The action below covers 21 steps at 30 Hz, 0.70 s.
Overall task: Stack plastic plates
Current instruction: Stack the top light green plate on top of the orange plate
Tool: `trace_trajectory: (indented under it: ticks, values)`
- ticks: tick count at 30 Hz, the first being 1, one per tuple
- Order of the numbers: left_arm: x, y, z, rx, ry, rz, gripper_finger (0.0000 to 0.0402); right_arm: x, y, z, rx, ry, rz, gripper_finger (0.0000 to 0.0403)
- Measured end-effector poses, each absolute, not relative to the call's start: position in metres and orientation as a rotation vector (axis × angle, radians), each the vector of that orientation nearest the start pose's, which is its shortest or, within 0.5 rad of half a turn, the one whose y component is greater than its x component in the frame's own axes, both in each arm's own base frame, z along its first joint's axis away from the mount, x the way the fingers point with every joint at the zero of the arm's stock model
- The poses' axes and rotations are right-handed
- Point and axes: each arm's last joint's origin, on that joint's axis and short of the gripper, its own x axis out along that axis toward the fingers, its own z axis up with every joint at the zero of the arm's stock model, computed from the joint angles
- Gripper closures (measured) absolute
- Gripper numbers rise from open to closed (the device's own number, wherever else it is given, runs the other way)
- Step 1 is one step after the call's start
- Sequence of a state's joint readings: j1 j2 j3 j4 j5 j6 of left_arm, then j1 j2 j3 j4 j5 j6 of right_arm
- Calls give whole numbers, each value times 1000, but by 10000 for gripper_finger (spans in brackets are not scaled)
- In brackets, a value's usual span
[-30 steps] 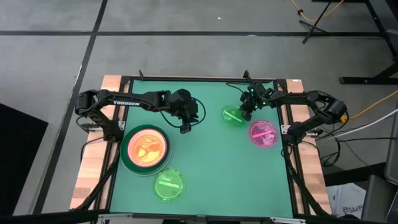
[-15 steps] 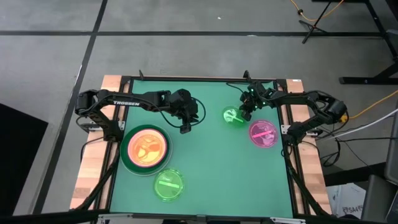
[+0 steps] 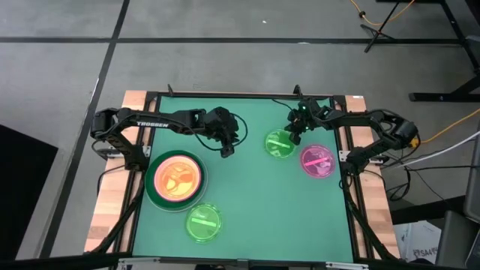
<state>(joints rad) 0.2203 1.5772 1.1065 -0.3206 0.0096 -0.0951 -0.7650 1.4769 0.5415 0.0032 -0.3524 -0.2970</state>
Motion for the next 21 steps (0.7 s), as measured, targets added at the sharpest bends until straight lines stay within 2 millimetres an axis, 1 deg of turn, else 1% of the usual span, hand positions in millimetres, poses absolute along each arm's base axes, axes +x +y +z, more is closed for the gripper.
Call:
trace_trajectory:
  ticks: [3, 6, 9, 12, 17, 21]
  values:
    - [327, 73, 241, -227, 771, 279, 319, 184, -162, 129, 221, 832, -250, 403]
    - [327, 75, 241, -299, 753, 373, 319, 188, -159, 129, 205, 831, -234, 403]
    - [327, 77, 242, -364, 712, 481, 319, 196, -153, 131, 170, 811, -204, 403]
    - [330, 79, 246, -400, 644, 539, 319, 205, -146, 133, 129, 780, -169, 403]
    - [334, 81, 251, -443, 549, 573, 319, 218, -134, 137, 70, 738, -139, 403]
    - [340, 80, 248, -452, 517, 564, 319, 226, -125, 139, 25, 731, -135, 403]
